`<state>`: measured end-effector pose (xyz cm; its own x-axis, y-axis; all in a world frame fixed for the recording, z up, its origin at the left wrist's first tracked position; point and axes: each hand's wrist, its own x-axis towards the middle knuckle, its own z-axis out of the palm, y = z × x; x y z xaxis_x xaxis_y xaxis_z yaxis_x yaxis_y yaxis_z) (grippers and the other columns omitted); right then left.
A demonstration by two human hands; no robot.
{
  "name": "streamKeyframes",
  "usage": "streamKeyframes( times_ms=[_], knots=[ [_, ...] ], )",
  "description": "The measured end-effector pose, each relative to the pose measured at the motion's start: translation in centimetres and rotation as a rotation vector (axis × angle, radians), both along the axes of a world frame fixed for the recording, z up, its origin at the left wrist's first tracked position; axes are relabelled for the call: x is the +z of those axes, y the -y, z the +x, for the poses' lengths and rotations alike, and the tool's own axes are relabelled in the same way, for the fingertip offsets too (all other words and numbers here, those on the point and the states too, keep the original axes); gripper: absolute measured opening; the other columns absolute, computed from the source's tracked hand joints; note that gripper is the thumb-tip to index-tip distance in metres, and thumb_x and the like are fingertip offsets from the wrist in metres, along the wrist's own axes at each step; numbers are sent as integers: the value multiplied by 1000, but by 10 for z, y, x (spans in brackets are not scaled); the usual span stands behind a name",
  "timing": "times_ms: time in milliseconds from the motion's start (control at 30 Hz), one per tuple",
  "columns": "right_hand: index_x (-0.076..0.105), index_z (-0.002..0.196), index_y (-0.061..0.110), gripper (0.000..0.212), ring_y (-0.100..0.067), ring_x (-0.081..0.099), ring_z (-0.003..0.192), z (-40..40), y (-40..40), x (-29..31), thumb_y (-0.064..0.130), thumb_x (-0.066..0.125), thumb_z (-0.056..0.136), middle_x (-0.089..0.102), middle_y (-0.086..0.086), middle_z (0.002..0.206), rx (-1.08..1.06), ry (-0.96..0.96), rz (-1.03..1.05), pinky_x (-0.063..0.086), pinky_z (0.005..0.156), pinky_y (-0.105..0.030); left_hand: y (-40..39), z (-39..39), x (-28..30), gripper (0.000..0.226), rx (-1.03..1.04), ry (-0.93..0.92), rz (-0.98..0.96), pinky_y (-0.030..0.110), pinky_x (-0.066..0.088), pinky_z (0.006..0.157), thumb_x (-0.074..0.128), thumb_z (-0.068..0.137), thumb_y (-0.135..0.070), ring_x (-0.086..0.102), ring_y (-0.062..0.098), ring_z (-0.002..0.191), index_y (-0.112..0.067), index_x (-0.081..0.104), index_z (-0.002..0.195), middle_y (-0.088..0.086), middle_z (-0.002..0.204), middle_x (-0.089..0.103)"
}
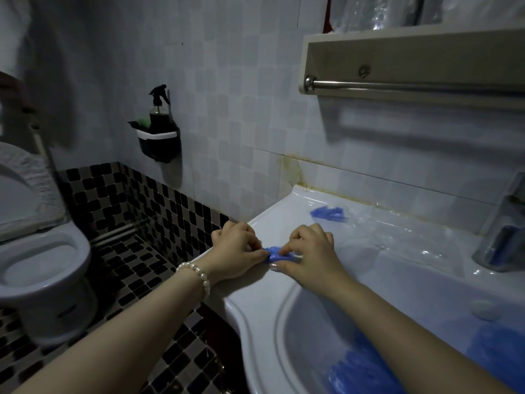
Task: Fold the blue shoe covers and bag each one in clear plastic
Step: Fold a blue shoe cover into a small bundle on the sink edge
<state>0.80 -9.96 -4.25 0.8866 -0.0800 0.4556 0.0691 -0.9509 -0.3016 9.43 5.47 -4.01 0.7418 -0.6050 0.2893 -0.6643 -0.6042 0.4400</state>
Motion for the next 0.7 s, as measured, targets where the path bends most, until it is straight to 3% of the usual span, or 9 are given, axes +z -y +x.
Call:
streamKeyframes(
  times_ms=[133, 233, 400, 500, 533, 600, 700],
  knots=[
    [74, 94, 21, 24, -13, 40, 100, 6, 1, 2, 40, 70, 81, 45, 11, 92, -5, -58, 39, 27, 82, -29, -2, 0, -1, 17, 29, 6, -70, 30, 20, 83, 67, 82, -43, 36, 12, 106, -32, 57, 74, -9, 100, 51],
    [72, 95, 19, 23, -16, 39, 103, 10, 0, 6, 37, 59, 90, 48, 7, 96, -45, -151, 82, 33, 91, -31, -4, 0, -1, 14, -11, 37, -112, 30, 20, 83, 69, 80, -44, 37, 12, 107, -32, 62, 77, -12, 100, 51],
    [58, 68, 26, 24, -21, 49, 98, 12, 2, 7, 37, 58, 90, 53, 5, 81, -106, -300, 260, 38, 87, -34, -3, -1, 3, 18, -50, 30, -15, 30, 19, 85, 67, 78, -50, 32, 10, 106, -33, 64, 79, -13, 101, 47],
    [65, 85, 30, 6, -12, 45, 96, 9, 0, -1, 35, 66, 85, 53, 9, 92, -116, -44, 205, 33, 86, -29, -2, 0, 0, 26, -47, 42, 37, 34, 22, 93, 59, 87, -48, 32, 11, 108, -24, 69, 92, -13, 102, 46],
    [69, 91, 27, 9, -10, 44, 97, 7, 0, -2, 34, 66, 85, 53, 8, 96, -79, 27, 129, 28, 84, -27, -1, 0, 0, 27, -44, 45, 51, 35, 23, 95, 57, 89, -47, 32, 12, 109, -23, 69, 93, -13, 102, 46],
    [73, 98, 22, 20, -12, 44, 98, 4, 2, -5, 36, 64, 87, 57, 5, 98, 19, 47, -16, 23, 81, -26, 0, 1, -1, 26, -30, 35, 60, 36, 23, 97, 54, 92, -44, 33, 13, 111, -23, 68, 91, -12, 102, 46],
    [73, 103, 22, 27, -14, 44, 98, 3, 5, -1, 41, 65, 85, 58, 4, 97, 75, -19, -50, 23, 79, -27, 2, 0, 1, 26, -14, 14, 82, 35, 22, 96, 51, 93, -42, 33, 14, 110, -21, 68, 91, -11, 101, 47]
  ],
)
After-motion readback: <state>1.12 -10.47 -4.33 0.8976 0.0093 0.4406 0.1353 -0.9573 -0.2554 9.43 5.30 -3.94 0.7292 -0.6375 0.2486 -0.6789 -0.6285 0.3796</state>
